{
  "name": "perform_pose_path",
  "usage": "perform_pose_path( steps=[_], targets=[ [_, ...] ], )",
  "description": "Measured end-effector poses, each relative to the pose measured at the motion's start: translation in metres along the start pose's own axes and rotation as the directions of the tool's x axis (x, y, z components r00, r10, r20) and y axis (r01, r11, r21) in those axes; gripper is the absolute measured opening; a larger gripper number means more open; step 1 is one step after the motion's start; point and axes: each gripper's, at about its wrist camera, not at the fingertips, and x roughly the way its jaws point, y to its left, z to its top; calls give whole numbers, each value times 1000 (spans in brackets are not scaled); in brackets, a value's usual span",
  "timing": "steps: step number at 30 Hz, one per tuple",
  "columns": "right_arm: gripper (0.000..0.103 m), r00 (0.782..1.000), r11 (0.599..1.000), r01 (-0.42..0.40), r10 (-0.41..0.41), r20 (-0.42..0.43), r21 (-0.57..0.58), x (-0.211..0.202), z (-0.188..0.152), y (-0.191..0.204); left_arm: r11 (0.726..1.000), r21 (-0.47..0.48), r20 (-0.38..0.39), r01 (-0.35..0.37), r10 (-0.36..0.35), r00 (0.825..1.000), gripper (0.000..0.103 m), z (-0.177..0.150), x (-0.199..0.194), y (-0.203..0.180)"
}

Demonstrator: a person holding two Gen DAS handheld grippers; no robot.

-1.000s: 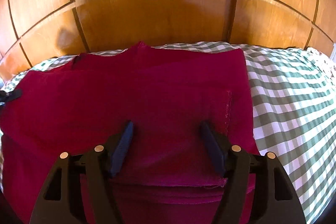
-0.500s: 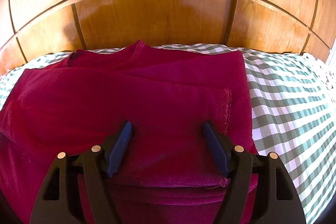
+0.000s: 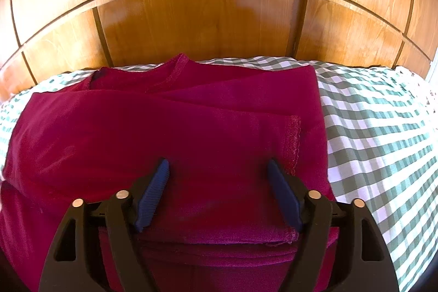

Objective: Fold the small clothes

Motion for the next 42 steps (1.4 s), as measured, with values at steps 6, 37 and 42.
perform_pose_path(
  steps=[6,37,42],
  targets=[
    [94,1000,1000,9,-9,8,1,-27,-7,7,1000,8,29,-1,1,1000,49,-11,-28,11],
    [82,965,949,-122,182,-190,292,-186,-205,-118,976,-5,-179,216,-213,960,50,-138,-91,64],
    [32,948,956,-144,208,-241,255,-204,-231,-99,949,39,-260,312,-292,920,36,-163,-104,59]
  ],
)
